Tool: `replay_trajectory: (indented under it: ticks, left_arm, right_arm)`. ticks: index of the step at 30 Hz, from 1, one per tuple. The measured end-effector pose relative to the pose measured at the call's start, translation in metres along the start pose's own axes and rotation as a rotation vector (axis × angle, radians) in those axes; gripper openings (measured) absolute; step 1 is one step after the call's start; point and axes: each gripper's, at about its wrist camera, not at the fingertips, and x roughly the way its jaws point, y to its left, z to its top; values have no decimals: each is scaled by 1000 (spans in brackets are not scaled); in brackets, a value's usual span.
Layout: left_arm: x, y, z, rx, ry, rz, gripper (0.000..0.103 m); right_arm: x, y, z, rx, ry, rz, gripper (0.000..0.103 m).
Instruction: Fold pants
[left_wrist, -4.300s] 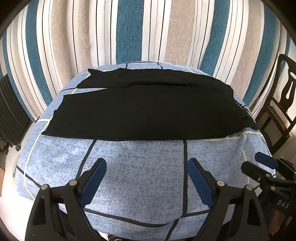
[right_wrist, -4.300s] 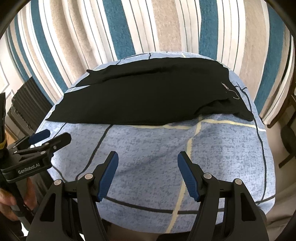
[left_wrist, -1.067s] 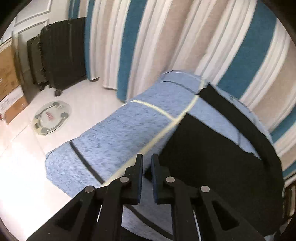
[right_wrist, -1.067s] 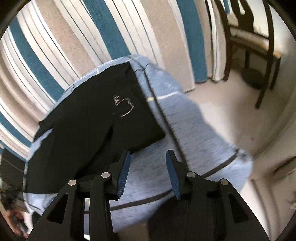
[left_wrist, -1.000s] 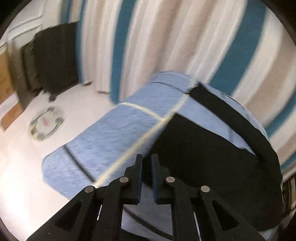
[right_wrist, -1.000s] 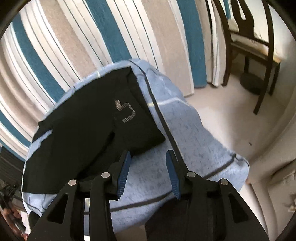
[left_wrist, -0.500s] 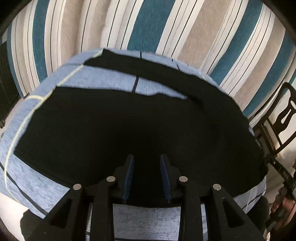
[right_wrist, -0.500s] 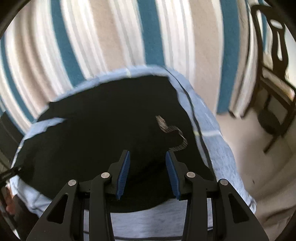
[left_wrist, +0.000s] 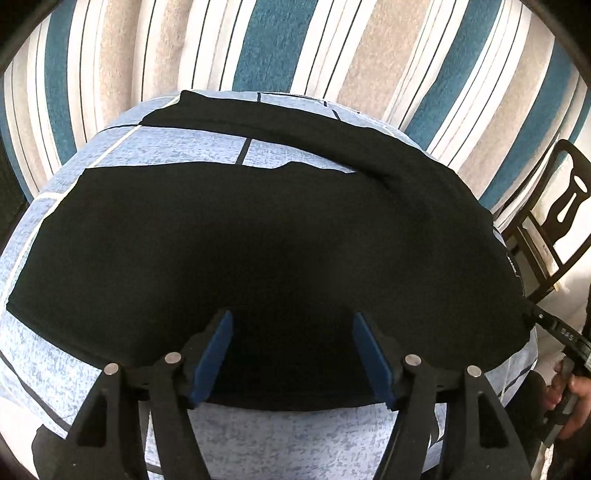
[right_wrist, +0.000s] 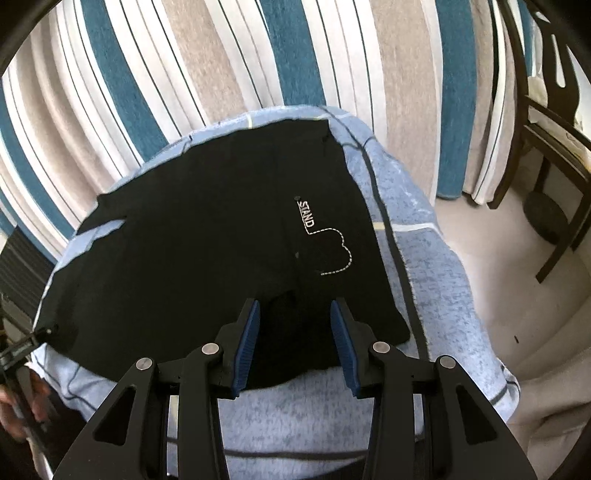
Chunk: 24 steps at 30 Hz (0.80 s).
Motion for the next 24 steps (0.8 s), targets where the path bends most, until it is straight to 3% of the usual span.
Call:
replay_trajectory:
  ticks: [8, 14, 24]
  left_arm:
    - [3, -16, -2, 118, 26, 81, 70]
    - [-7, -9, 6, 48, 45, 59, 70]
    - [-15, 2, 39, 78, -13, 67, 70]
  right_arm:
    - [-22, 24, -1, -39, -32, 93, 41]
    - [-20, 52, 5, -99, -17, 164, 41]
    - [3, 97, 31, -237, 1, 212, 41]
